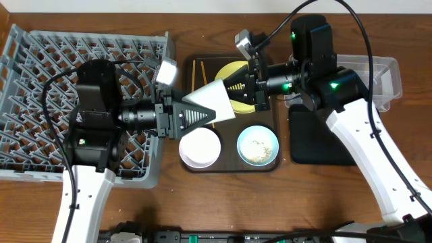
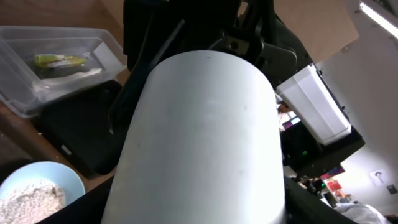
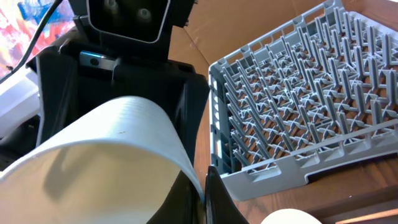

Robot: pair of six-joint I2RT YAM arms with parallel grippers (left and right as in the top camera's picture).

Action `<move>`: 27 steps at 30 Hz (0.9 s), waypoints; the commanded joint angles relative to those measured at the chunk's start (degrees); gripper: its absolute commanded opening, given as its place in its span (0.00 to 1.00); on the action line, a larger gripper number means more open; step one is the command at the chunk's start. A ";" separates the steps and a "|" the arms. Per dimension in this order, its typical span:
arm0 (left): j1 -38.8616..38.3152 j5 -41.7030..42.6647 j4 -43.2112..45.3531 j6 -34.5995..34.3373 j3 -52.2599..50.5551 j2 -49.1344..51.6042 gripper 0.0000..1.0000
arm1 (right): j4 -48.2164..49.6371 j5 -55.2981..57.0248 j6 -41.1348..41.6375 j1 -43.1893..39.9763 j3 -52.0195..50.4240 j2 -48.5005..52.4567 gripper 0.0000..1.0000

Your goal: Sort waste into correct bins and load items into the dishwasher

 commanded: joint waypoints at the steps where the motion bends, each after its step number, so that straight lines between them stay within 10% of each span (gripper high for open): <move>1: -1.53 4.83 0.96 0.79 0.46 -0.55 0.69 | -0.04 8.61 1.22 1.66 0.28 0.52 0.01; 5: -1.53 3.63 0.96 0.81 0.46 -0.55 0.60 | -0.15 8.79 1.20 1.66 0.28 0.52 0.11; 9: -1.07 -3.10 0.15 0.70 0.46 -0.61 0.58 | -0.66 10.62 1.18 1.25 0.28 0.48 0.69; 27: 31.39 -77.85 -44.48 -0.57 3.39 -5.01 0.58 | -22.05 39.56 -3.19 -0.52 0.24 -3.56 0.82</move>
